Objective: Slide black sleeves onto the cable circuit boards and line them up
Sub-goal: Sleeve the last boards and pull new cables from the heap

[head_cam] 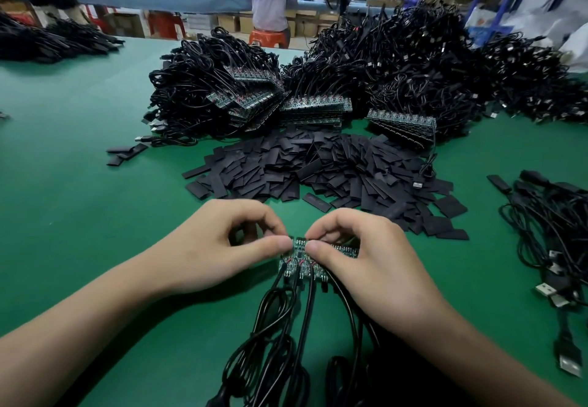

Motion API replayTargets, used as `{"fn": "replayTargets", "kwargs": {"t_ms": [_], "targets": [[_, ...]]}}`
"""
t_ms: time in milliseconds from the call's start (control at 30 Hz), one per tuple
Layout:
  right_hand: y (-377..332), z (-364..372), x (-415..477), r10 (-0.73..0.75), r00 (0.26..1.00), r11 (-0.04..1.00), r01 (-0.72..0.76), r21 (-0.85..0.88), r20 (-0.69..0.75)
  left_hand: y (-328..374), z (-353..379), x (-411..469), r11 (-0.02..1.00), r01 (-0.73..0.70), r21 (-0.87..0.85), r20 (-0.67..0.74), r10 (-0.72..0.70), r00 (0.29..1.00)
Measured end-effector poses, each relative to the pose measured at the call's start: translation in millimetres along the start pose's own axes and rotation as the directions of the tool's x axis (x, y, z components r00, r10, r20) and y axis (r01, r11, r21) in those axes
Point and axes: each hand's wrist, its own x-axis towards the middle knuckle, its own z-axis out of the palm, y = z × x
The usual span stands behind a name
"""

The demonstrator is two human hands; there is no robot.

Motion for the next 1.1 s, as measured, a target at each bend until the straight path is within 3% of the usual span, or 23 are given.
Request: {"fn": "replayTargets", "kwargs": {"t_ms": [100, 267, 400, 567, 800, 1100], "targets": [[-1.7, 0.2, -0.1, 0.014, 1.0, 0.997, -0.012, 0.07, -0.023, 3.8, 2.8, -0.4, 0.999, -0.017, -0.037, 0.067, 0.02, 0.998], [-2.5, -4.9, 3.1, 0.045, 0.992, 0.999, -0.048, 0.019, 0.117, 3.3, 5.1, -1.3, 0.988, -0.056, -0.145, 0.102, 0.071, 0.992], [-4.5, -11.4, 8.6, 0.047, 0.965, 0.979, -0.095, 0.178, 0.257, 4.7, 4.4, -0.6, 0.946, -0.007, -0.325, 0.172, 0.066, 0.983], [-9.0, -15.0, 11.8, 0.014, 0.949, 0.933, -0.125, 0.338, 0.314, 5.1, 2.3, -1.1, 0.889, 0.022, -0.456, 0.197, 0.077, 0.977], [-11.6, -16.1, 11.9, -0.001, 0.943, 0.912, -0.136, 0.388, 0.332, 8.6, -0.5, -0.2, 0.907, 0.0, -0.42, 0.213, 0.098, 0.972], [-15.5, -18.4, 7.3, -0.043, 0.954, 0.995, 0.013, 0.104, 0.298, 9.9, 0.7, -3.2, 0.97, -0.125, -0.21, 0.13, 0.154, 0.979]]}}
